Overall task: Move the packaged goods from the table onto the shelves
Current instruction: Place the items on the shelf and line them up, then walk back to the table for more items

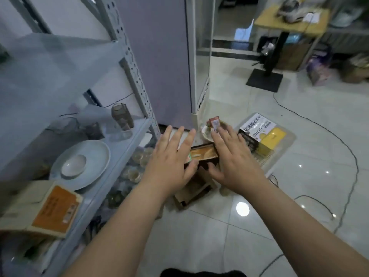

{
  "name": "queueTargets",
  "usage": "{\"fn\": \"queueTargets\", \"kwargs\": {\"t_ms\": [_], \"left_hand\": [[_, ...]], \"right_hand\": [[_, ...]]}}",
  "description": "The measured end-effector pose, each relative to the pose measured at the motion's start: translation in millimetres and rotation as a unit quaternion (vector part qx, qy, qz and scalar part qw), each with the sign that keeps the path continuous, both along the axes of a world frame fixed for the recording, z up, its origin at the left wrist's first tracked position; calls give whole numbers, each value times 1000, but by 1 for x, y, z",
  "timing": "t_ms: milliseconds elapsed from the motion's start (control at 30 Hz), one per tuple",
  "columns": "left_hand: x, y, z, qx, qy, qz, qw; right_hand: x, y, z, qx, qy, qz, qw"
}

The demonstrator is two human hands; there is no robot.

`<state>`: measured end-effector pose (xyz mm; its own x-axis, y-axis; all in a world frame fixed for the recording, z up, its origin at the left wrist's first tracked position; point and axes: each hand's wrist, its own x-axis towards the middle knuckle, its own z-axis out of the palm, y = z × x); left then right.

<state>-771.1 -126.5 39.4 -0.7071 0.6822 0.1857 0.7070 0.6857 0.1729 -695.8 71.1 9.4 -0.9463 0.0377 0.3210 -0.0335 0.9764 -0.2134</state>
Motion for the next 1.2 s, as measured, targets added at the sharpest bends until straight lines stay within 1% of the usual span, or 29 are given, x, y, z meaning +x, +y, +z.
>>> {"fn": "queueTargets", "kwargs": {"t_ms": [167, 233, 367, 500, 633, 767, 900, 1067, 1200], "left_hand": [[52, 102, -19, -33, -69, -91, 993], [73, 141, -25, -47, -83, -119, 988], [118, 213, -37, -47, -66, -197, 977], [164, 275, -47, -52, -62, -252, 964], [206, 327, -53, -74, -58, -331, 939], [247, 374, -56, -87, -63, -408, 907], [292, 414, -60, -95, -59, -490, 864], [343, 457, -61, -109, -59, -586, 801], [378, 487, -61, -109, -52, -665, 737]], "right_hand": [[85, 83, -20, -18, 12, -98, 995], [120, 114, -22, -25, 2, -136, 990], [185, 170, -34, -38, -21, -206, 978], [249, 210, -40, -36, -47, -259, 964], [313, 233, -40, -53, -61, -335, 939], [373, 247, -40, -66, -60, -423, 902], [424, 250, -50, -78, -64, -493, 864], [477, 246, -50, -87, -88, -586, 801], [508, 237, -40, -92, -98, -661, 739]]}}
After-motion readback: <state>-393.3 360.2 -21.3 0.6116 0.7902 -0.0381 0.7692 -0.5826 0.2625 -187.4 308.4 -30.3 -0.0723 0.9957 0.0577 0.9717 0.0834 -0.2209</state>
